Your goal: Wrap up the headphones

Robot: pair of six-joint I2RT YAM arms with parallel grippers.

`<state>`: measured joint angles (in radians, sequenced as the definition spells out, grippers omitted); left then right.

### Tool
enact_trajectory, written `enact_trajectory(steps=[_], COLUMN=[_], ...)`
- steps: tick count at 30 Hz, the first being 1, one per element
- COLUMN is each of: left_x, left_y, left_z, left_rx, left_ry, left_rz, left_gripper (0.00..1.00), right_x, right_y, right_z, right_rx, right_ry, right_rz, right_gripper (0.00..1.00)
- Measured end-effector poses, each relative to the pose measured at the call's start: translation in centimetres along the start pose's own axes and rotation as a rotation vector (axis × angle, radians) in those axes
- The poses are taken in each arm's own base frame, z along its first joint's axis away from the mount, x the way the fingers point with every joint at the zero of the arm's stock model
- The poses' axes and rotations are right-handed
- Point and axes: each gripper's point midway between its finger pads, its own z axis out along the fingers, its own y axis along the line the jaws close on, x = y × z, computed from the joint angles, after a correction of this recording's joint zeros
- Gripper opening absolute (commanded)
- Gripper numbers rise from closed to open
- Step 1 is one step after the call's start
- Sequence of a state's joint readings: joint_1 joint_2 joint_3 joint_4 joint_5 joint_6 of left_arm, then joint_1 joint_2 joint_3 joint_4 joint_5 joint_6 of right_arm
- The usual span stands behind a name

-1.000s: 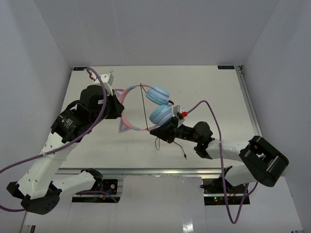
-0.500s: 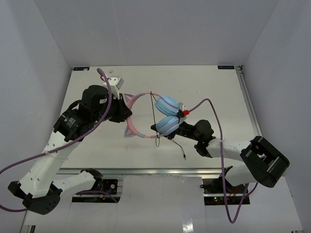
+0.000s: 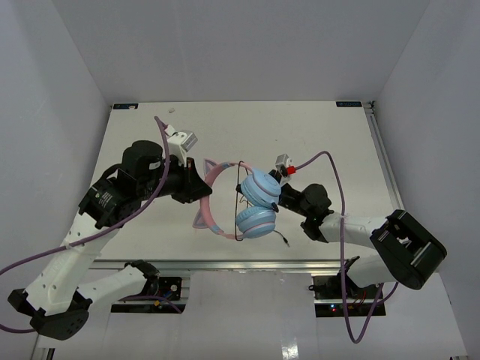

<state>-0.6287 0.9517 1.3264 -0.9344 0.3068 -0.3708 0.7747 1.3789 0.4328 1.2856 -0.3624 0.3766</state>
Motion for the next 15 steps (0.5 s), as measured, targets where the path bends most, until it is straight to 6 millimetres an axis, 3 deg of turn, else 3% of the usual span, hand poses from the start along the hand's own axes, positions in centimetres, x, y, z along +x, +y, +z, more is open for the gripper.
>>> enact_trajectory(steps=[15], left_x=[1.9], left_y=[2.0], left_z=[2.0], left_rx=[-0.040], left_ry=[0.016], left_rz=[-0.046], left_gripper=[0.00], right_x=[4.1], right_y=[-3.7], right_z=[0.0], right_rx=[0.172], right_ry=[0.034], right_rz=[0.127], right_gripper=[0.08])
